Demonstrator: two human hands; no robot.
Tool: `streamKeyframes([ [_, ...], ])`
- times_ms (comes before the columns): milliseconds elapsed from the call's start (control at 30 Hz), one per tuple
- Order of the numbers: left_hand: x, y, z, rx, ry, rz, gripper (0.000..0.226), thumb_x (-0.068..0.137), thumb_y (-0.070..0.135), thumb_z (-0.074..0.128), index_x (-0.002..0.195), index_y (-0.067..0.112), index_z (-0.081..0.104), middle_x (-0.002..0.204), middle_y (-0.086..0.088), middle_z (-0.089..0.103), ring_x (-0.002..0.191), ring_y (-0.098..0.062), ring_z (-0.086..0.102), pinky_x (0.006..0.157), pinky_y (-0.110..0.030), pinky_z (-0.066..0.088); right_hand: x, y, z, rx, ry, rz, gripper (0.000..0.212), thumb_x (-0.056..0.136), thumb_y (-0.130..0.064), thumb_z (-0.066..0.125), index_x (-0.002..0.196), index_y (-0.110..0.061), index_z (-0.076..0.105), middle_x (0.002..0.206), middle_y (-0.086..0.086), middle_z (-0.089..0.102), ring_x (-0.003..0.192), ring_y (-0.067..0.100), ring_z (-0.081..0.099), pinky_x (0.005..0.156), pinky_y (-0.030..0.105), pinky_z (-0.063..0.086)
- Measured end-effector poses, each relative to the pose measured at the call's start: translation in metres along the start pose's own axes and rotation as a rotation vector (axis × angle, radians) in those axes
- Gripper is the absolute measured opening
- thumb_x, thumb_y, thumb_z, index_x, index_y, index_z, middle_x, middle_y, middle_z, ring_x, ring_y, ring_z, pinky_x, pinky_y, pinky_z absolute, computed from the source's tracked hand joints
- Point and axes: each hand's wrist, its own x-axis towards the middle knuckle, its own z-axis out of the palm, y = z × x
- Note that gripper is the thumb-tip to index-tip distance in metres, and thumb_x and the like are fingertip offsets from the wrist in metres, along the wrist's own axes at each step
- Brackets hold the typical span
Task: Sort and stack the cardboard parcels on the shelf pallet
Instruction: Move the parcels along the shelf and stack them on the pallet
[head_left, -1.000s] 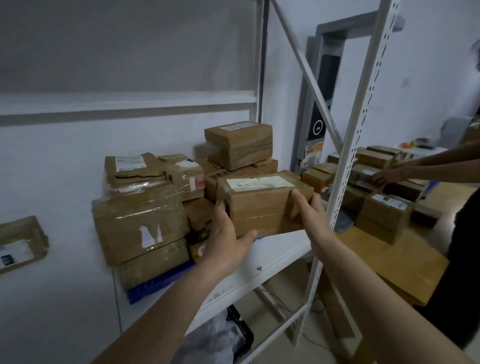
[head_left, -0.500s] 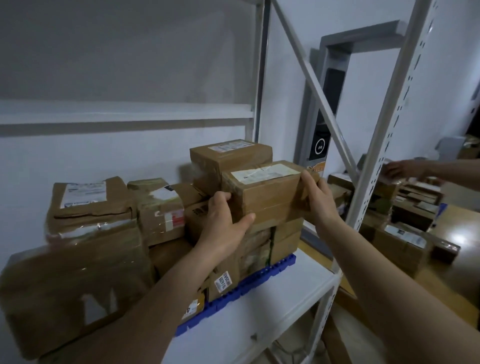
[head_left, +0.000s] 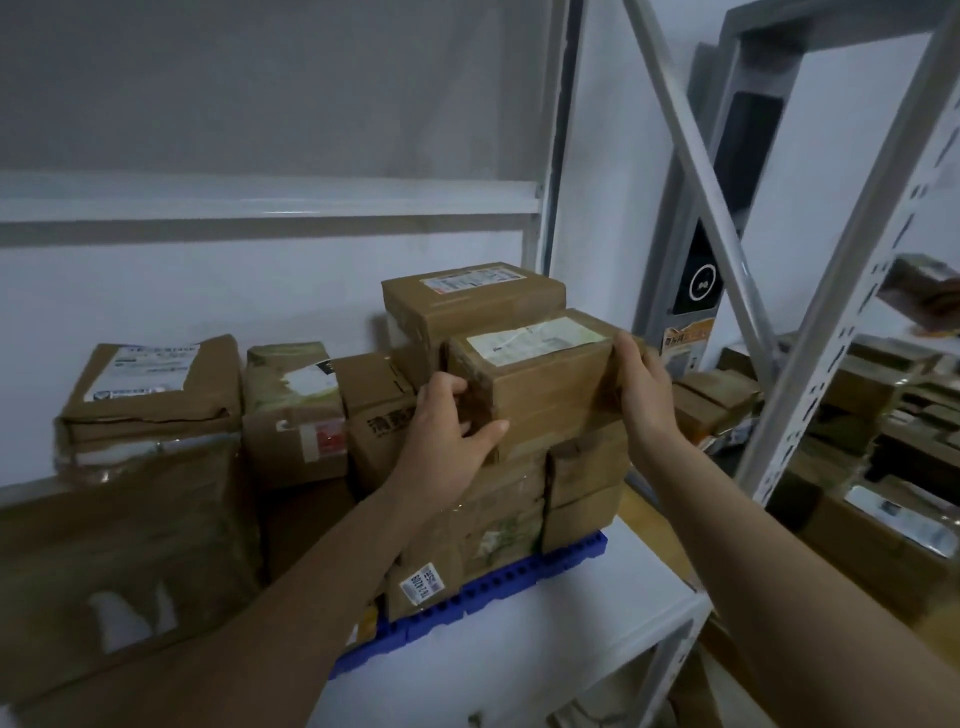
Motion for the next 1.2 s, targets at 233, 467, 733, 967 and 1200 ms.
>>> streamKeyframes([
  [233, 0.014, 0.012, 0.026, 0.103, 0.155, -0.019, 0.042, 0.083, 0.029, 0.072, 0.112, 0.019, 0.044, 0.117, 0.003, 0.049, 0.094, 0.003, 0.05, 0.066, 0.0, 0.043, 0.031, 0.015, -0.01, 0.011, -0.062, 0.021, 0.029, 0.09, -0.06, 0.042, 0.106, -0.035, 0.042, 0.094, -0.019, 0.046, 0.091, 0.008, 0.048, 0.08, 0.033, 0.035],
  [467, 0.004, 0.015, 0.045, 0.086, 0.284, -0.074, 0.05, 0.079, 0.037, 0.073, 0.114, 0.028, 0.037, 0.115, 0.01, 0.048, 0.096, 0.0, 0.051, 0.066, -0.009, 0.04, 0.042, 0.029, -0.007, 0.012, -0.131, -0.016, 0.03, 0.093, -0.059, 0.038, 0.11, -0.034, 0.041, 0.097, -0.021, 0.048, 0.091, 0.0, 0.049, 0.083, 0.031, 0.038],
  [733, -0.002, 0.017, 0.041, 0.084, 0.495, -0.05, 0.046, 0.083, 0.039, 0.068, 0.114, 0.019, 0.04, 0.108, 0.007, 0.051, 0.088, 0.006, 0.051, 0.064, -0.004, 0.044, 0.028, 0.021, 0.004, 0.047, -0.213, -0.076, 0.026, 0.098, -0.049, 0.035, 0.107, -0.027, 0.044, 0.093, -0.016, 0.05, 0.084, -0.002, 0.049, 0.062, 0.016, 0.035],
  [967, -0.006, 0.01, 0.035, 0.061, 0.523, -0.064, 0.044, 0.084, 0.043, 0.066, 0.113, 0.019, 0.043, 0.106, 0.007, 0.054, 0.095, -0.007, 0.058, 0.075, -0.021, 0.05, 0.019, 0.017, 0.016, 0.061, -0.238, -0.081, 0.031, 0.098, -0.05, 0.035, 0.11, -0.024, 0.044, 0.097, -0.013, 0.05, 0.09, 0.001, 0.049, 0.068, 0.019, 0.037],
  [1200, -0.011, 0.003, 0.025, 0.052, 0.534, -0.075, 0.047, 0.087, 0.041, 0.061, 0.119, 0.009, 0.047, 0.11, -0.004, 0.059, 0.099, -0.017, 0.06, 0.087, -0.04, 0.053, 0.008, 0.016, 0.023, 0.025, -0.262, -0.092, 0.047, 0.097, -0.052, 0.033, 0.123, -0.016, 0.047, 0.117, 0.004, 0.052, 0.107, 0.019, 0.048, 0.081, 0.031, 0.038],
])
